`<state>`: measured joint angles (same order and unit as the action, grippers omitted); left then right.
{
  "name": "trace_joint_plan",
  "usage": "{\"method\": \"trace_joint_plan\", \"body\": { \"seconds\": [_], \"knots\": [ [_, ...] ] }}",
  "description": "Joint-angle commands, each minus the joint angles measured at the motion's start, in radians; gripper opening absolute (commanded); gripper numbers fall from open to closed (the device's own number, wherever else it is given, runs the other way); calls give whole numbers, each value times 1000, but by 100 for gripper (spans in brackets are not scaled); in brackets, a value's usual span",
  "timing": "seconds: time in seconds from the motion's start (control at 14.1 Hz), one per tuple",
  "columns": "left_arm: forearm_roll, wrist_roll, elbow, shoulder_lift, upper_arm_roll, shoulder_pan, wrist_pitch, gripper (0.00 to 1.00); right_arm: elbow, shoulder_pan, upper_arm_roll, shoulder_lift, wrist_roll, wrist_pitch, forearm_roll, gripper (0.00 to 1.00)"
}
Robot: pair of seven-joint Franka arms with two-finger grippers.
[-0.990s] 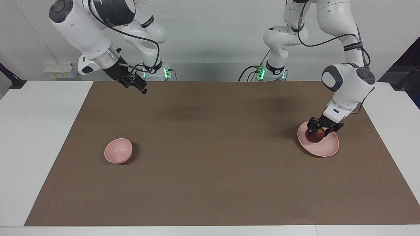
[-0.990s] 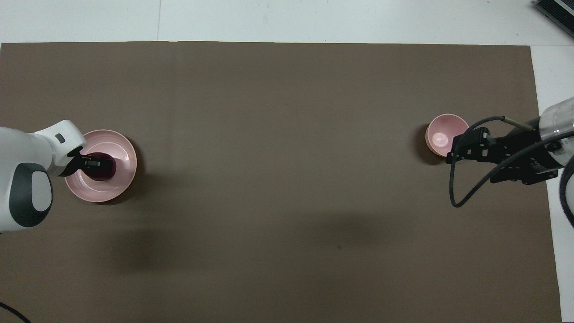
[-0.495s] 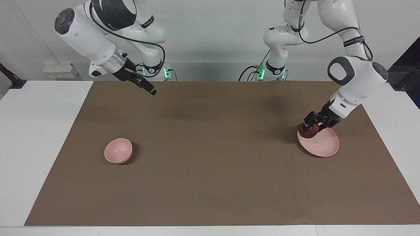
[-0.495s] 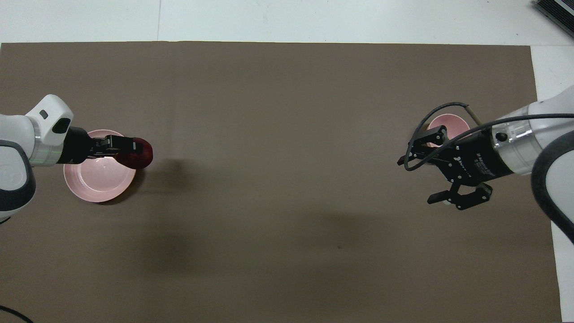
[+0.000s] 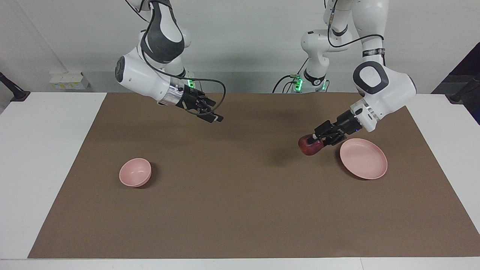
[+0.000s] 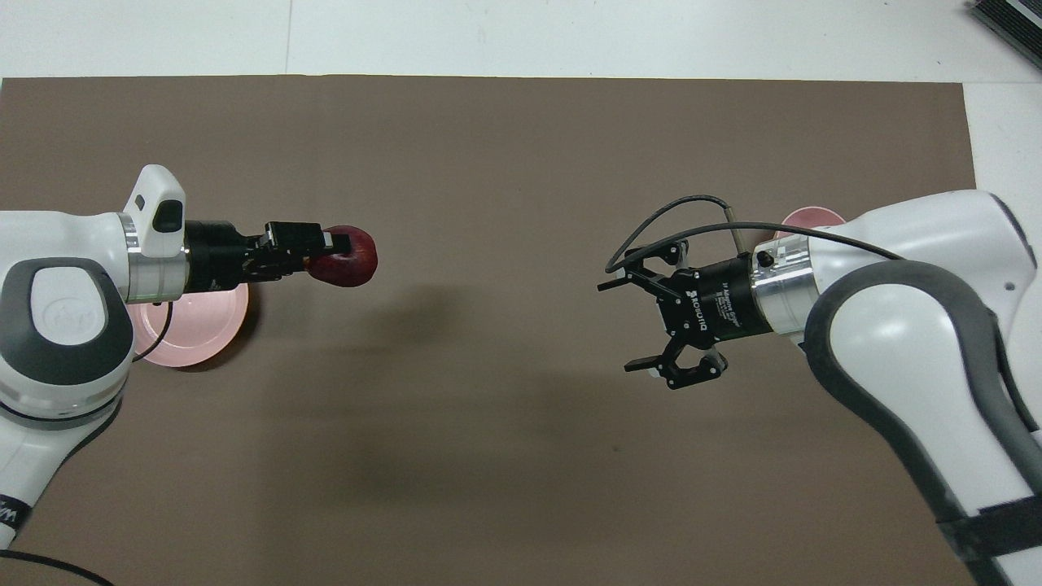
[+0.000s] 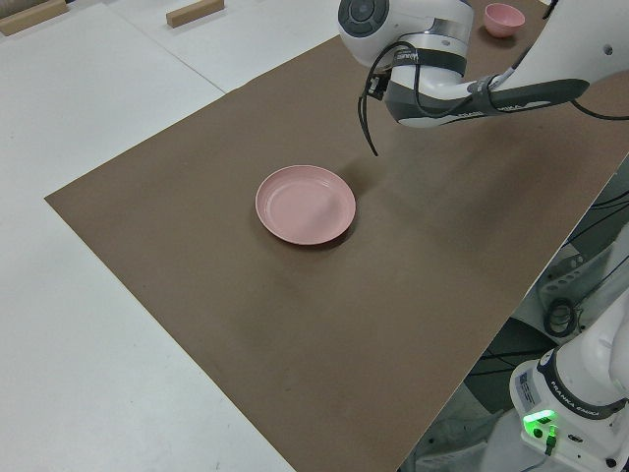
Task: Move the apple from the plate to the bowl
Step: 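Lift the apple with the left gripper while the right gripper approaches it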
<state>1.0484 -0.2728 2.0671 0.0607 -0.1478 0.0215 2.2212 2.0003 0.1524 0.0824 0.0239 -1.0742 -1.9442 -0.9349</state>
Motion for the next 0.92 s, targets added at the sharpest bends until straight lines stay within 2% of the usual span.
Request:
{"method": "trace_joint_plan", "body": {
  "seconds": [0.0, 0.14, 0.42, 0.57, 0.85],
  "knots": [
    [100, -6, 73, -52, -61, 20, 141, 0, 15, 54, -1, 37, -49, -115, -93, 100],
    [143, -5, 83, -56, -99, 26, 161, 0, 6, 108, 0, 79, -101, -230, -125, 100],
    [212, 3, 105, -68, -194, 40, 239, 0, -41, 194, -1, 189, -102, -384, -200, 100],
    [219, 9, 131, -87, -222, 40, 242, 0, -63, 199, 0, 237, -111, -427, -292, 100],
    [222, 14, 154, -99, -257, 44, 245, 0, -81, 233, -1, 249, -122, -450, -292, 100]
  ]
}}
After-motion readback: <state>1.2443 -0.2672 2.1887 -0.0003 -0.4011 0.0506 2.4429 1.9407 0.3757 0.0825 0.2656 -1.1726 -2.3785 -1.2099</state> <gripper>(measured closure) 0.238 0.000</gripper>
